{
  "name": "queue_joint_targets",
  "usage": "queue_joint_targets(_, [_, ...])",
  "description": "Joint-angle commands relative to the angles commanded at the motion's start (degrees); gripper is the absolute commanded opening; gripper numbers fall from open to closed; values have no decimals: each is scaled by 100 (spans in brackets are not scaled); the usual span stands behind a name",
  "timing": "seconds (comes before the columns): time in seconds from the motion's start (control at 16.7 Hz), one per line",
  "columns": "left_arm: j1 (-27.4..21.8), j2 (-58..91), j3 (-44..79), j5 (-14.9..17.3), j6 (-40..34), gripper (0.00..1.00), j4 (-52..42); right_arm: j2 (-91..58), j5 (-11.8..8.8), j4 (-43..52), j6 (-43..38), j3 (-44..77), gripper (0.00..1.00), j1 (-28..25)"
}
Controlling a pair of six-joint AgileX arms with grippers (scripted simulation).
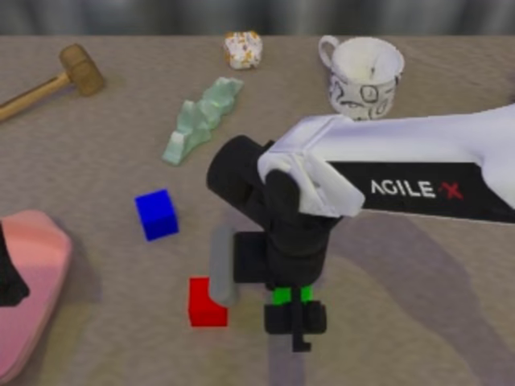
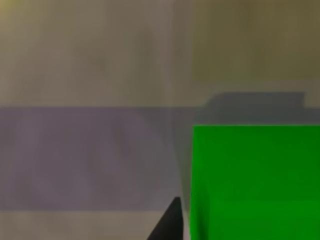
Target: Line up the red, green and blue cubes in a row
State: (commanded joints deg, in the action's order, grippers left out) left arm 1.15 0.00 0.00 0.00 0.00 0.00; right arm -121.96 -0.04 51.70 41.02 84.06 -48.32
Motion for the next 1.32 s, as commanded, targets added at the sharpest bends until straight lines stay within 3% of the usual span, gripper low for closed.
queue_joint_targets(0.12, [0, 0, 0, 0, 0, 100, 0, 0, 0, 0, 0, 0, 98, 0])
queue_joint_targets(0.18, [0, 0, 0, 0, 0, 100, 0, 0, 0, 0, 0, 0, 100, 0])
queue_joint_targets(0.72, [0, 0, 0, 0, 0, 100, 0, 8, 0, 21, 1, 19, 100, 8])
queue_joint_targets(1.32, [0, 0, 0, 0, 0, 100, 0, 473, -4, 1410, 18, 940, 100, -35])
